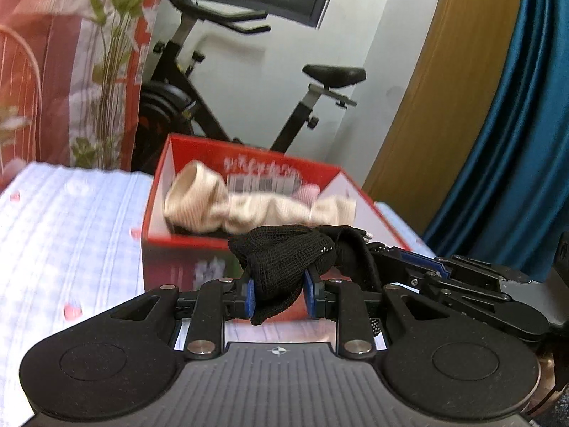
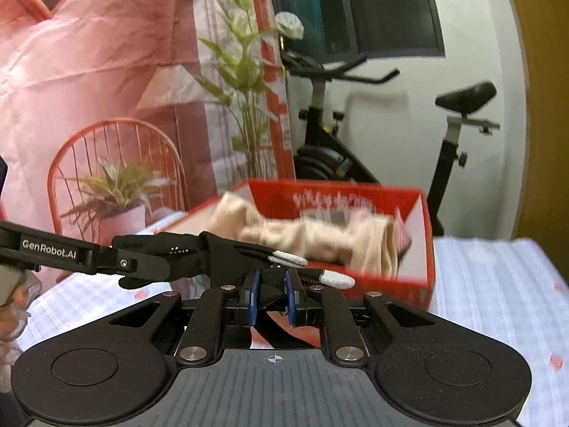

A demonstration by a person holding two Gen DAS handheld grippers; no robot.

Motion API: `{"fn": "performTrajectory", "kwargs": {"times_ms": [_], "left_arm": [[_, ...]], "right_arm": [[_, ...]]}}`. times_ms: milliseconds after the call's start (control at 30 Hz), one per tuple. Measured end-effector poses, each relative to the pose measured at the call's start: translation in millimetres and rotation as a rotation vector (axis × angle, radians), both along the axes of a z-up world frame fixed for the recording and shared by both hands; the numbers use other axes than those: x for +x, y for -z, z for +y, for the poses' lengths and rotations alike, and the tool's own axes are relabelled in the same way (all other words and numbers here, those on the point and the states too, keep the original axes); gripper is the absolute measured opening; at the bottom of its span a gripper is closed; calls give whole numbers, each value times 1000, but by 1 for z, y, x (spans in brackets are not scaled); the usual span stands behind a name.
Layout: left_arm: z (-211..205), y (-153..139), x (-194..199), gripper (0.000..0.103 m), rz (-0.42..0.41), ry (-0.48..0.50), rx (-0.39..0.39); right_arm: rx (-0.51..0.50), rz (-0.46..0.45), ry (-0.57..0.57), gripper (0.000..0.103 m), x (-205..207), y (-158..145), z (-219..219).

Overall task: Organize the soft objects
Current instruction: 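Lift the black glove with both grippers and lower it into the box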

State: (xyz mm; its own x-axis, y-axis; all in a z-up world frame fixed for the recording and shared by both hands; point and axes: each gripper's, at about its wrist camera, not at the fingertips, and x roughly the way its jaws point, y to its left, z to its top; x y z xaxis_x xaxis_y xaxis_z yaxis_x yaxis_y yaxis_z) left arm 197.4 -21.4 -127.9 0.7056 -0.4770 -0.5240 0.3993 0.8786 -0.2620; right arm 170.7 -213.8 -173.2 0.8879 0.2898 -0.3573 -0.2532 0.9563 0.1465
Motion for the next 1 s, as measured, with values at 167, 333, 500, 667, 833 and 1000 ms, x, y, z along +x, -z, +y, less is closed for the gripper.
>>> {"fn": "performTrajectory", "kwargs": {"times_ms": [167,333,500,667,833,1000], "left_arm": [[-3,-13,19,28,-8,-3,-9],[-7,-16,44,28,6,-4,4],[-12,-10,79,28,75,6,14],[-17,1,101,28,137,13,30],[-21,18,114,28,199,12,45],[-19,26,116,30,223,11,56]], "right_arm": [[-32,-24,10,14,24,-21,0],[-79,-32,21,14,53,-32,2],[-112,24,36,14,91,-28,2],[-127,128,56,14,123,-12,1],[-107,245,76,14,144,6,3],[-63,389,82,14,165,20,2]]}}
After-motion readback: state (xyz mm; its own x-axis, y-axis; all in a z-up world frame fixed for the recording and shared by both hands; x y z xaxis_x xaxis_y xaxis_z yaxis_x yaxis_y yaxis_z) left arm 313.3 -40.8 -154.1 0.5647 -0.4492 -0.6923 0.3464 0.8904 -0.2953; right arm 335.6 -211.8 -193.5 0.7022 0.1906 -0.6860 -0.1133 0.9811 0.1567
